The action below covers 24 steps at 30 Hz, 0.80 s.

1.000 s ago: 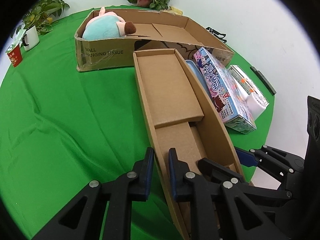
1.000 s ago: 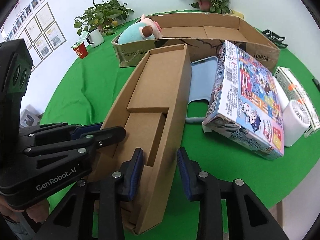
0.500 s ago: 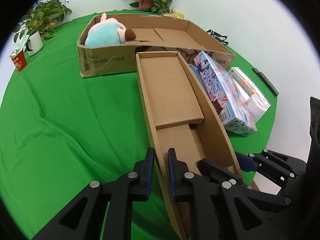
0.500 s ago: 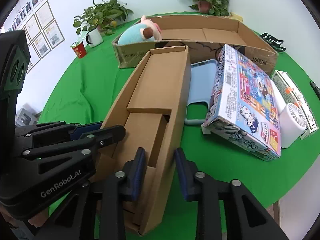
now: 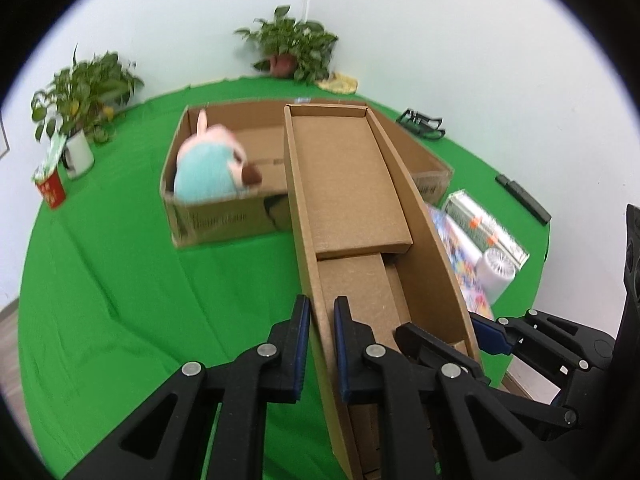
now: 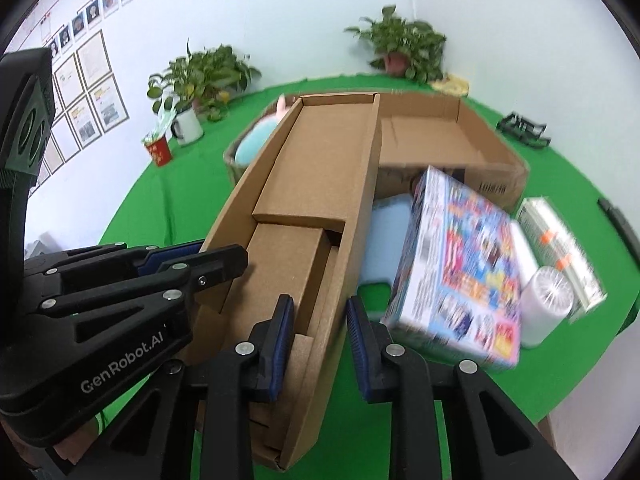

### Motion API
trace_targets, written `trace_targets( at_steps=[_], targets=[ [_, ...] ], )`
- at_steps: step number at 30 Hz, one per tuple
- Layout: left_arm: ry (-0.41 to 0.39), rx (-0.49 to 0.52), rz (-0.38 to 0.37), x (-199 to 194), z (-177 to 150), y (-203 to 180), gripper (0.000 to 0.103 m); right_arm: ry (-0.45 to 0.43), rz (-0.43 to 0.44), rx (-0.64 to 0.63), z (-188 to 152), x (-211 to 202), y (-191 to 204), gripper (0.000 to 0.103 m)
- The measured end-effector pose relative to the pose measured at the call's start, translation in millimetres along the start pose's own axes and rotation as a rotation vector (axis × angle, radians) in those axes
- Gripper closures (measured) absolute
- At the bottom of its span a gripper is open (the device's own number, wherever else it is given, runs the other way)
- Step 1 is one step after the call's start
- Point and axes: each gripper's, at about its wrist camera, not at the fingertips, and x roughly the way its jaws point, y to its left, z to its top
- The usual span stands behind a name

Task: Organize objects
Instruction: 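Lift the narrow tray and lower it into the cardboard box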

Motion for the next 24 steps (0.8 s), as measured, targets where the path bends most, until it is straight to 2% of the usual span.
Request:
trace_targets(
  at_steps=[10, 24],
  targets=[
    [-0.095, 0.040, 0.001, -11, 50, 0, 0.093, -0.103, -0.040, -0.008, 59, -16, -5, 0.078],
    [-0.130, 0.048, 0.028, 11, 112, 16, 0.093, -0.129, -0.038, -0.018, 133, 14, -13, 0.078]
  ],
)
